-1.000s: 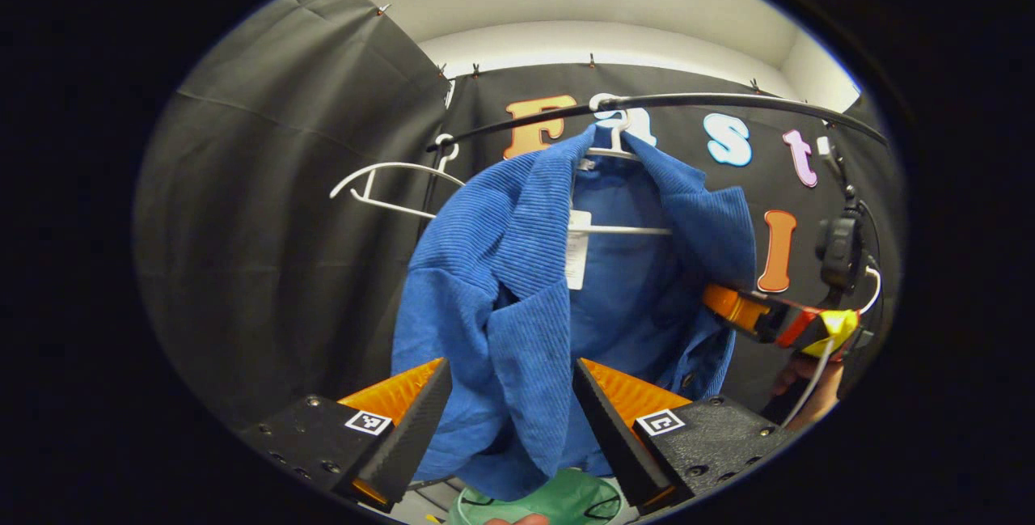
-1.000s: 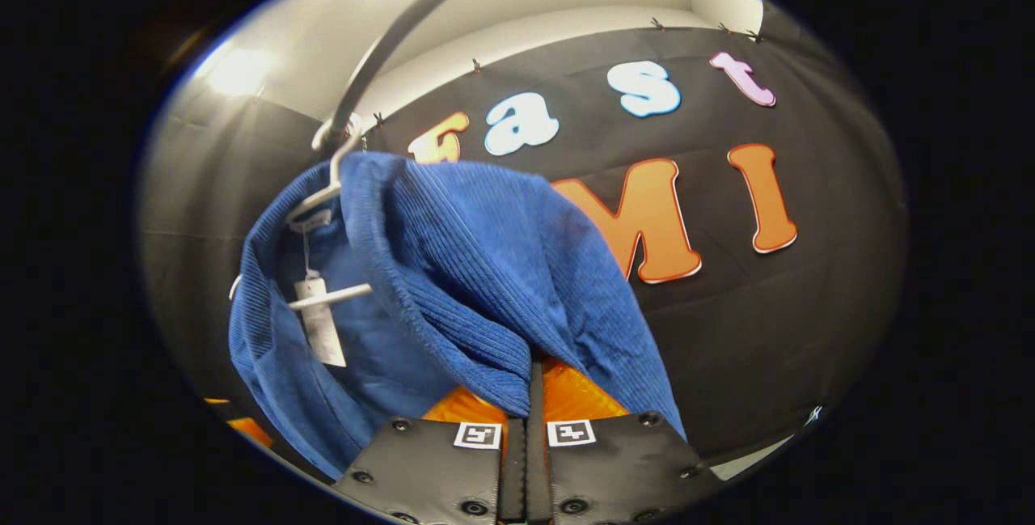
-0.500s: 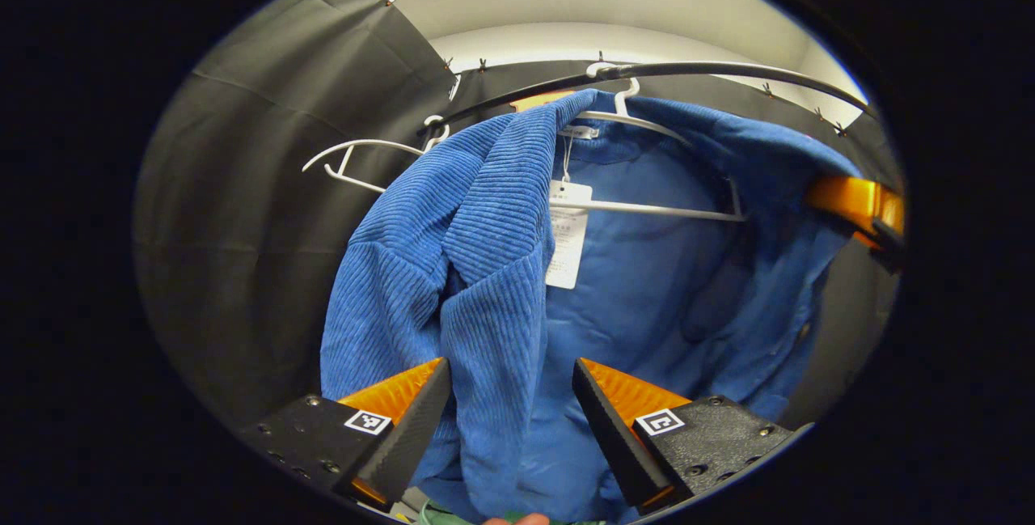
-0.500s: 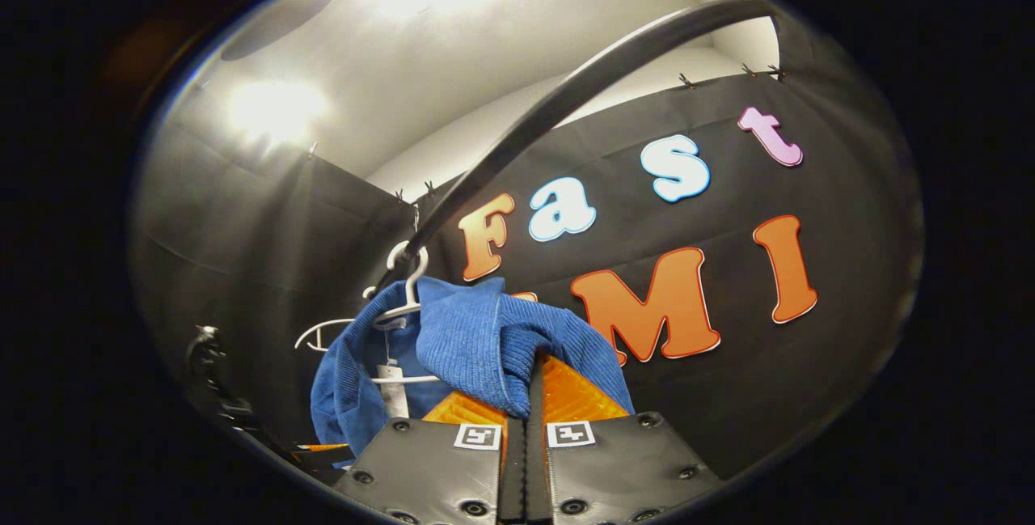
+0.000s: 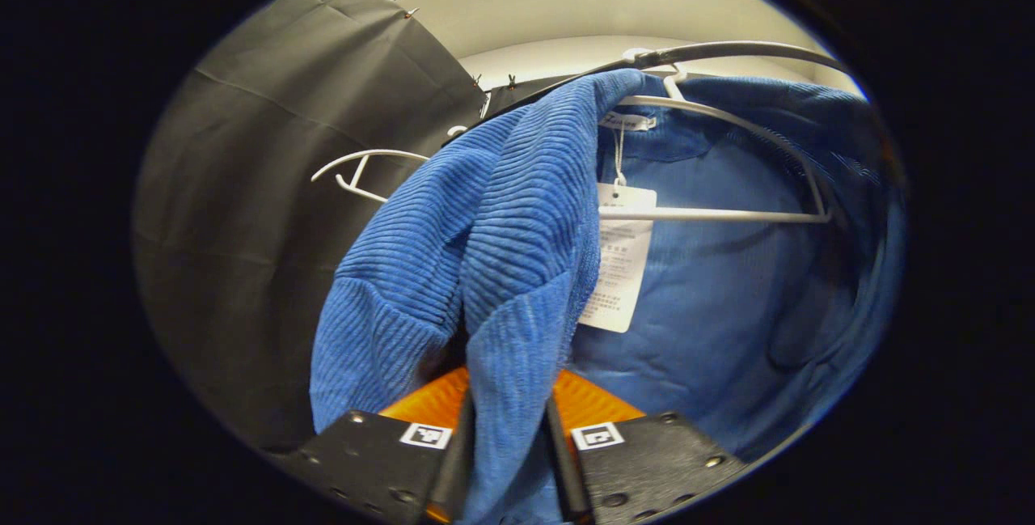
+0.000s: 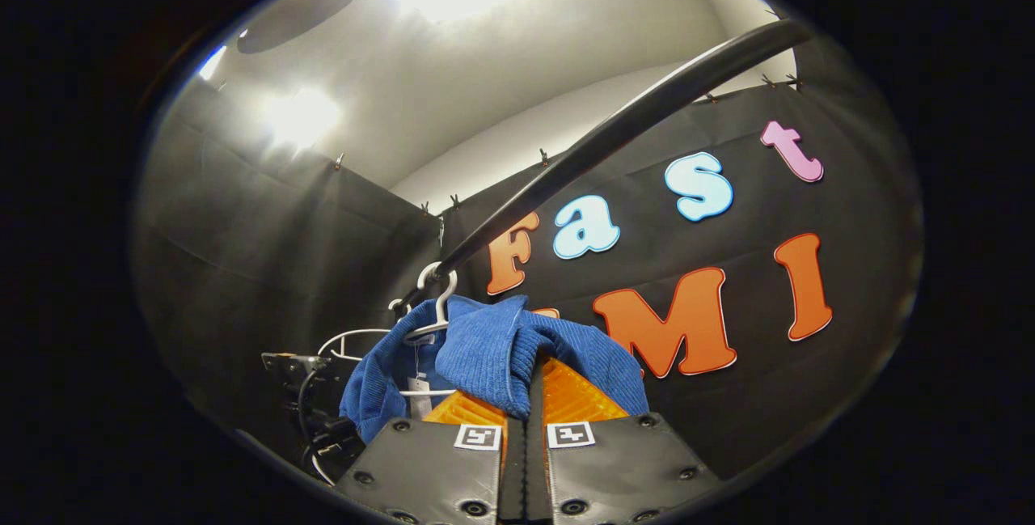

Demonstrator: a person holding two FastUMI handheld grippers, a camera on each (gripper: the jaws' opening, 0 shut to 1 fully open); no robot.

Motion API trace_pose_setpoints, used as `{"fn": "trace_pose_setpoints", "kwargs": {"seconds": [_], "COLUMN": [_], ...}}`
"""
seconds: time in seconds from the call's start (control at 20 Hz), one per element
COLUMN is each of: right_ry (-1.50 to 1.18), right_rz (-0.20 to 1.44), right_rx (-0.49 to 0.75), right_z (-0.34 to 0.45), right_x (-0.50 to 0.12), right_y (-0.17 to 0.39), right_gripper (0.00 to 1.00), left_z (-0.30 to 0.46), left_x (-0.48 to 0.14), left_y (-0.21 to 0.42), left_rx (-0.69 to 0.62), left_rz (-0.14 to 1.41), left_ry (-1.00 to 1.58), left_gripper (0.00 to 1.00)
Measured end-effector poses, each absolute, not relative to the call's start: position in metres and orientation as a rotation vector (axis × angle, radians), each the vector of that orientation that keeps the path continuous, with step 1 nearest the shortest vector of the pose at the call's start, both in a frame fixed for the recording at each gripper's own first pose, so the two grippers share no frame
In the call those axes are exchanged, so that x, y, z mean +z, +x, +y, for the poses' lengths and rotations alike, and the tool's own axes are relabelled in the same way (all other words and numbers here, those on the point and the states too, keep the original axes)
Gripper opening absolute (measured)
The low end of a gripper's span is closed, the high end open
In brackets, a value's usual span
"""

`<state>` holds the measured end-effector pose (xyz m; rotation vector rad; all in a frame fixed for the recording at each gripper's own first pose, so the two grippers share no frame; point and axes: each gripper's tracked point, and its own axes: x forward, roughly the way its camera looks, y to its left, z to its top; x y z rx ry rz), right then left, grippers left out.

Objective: Grasp the clothes on the hanger with both hands and then place them into the laundry hamper below.

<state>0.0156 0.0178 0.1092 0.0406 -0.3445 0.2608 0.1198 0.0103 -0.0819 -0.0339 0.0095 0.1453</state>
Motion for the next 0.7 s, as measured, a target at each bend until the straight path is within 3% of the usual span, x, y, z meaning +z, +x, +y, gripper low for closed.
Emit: {"fn": "trace_pose_setpoints", "kwargs": {"seconds": [0.15,0.3,0.35,0.4,0.7], "right_ry": [0.051,0.034,0.030,0.027,0.022], "right_rz": [-0.336,-0.347,-0.352,-0.357,-0.382], "right_rx": [0.248,0.217,0.211,0.207,0.199], "right_z": [0.014,0.008,0.008,0.008,0.008], "right_x": [0.105,0.103,0.104,0.105,0.109], "right_y": [0.021,0.026,0.029,0.031,0.033], "right_gripper": [0.07,0.07,0.07,0.07,0.07], "left_z": [-0.003,0.018,0.025,0.030,0.062], "left_x": [-0.082,-0.056,-0.044,-0.033,0.028], "left_y": [0.115,0.093,0.085,0.080,0.059], "left_rx": [0.019,0.068,0.090,0.107,0.178], "left_rz": [0.024,-0.018,-0.036,-0.045,-0.047], "left_ry": [-0.010,0.114,0.140,0.158,0.245], "left_gripper": [0.07,0.07,0.02,0.07,0.06]}}
